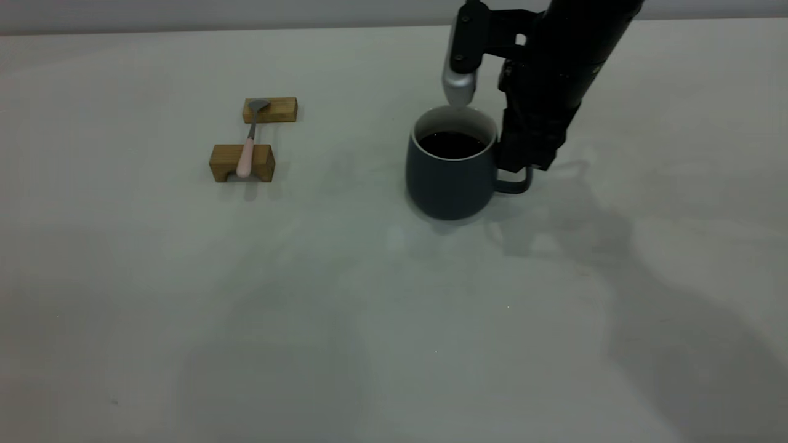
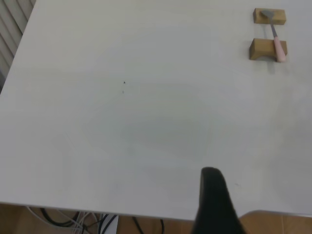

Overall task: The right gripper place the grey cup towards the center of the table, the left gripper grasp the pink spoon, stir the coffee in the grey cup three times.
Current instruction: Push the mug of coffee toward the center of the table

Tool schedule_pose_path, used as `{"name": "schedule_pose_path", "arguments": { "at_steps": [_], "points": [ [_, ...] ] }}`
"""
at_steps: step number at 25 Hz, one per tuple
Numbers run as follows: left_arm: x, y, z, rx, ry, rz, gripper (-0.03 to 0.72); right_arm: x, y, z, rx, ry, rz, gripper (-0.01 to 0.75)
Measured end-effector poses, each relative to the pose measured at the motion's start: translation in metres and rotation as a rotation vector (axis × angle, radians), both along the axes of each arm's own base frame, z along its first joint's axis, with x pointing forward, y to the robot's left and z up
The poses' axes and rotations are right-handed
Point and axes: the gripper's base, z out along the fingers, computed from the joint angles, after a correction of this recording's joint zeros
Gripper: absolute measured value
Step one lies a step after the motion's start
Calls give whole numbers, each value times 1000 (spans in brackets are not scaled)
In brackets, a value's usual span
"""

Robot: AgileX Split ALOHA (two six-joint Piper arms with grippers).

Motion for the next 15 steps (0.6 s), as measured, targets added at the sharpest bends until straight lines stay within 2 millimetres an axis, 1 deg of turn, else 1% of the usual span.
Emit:
{"name": "schedule_pose_path", "arguments": {
  "at_steps": [3, 5, 6, 8, 10, 11, 12, 13, 15],
  "points": [
    [0, 0, 0, 0, 0, 0, 558, -1, 3, 0, 24, 7, -25, 251],
    [0, 0, 0, 0, 0, 0, 558, -1, 4, 1, 33, 11, -38, 288],
    [0, 0, 0, 0, 0, 0, 558, -1, 4, 1, 36, 12, -43, 318],
    [0, 0, 0, 0, 0, 0, 558, -1, 4, 1, 44, 18, -67, 401],
    [0, 0, 0, 0, 0, 0, 558, -1, 3, 4, 59, 37, -106, 538],
    [0, 0, 0, 0, 0, 0, 558, -1, 2, 8, 69, 50, -135, 615],
    [0, 0, 0, 0, 0, 0, 558, 0, 0, 14, 81, 59, -166, 670],
    [0, 0, 0, 0, 0, 0, 558, 0, -2, 24, 93, 67, -189, 696],
    [0, 0, 0, 0, 0, 0, 558, 0, -6, 51, 123, 74, -230, 721]
  ]
}}
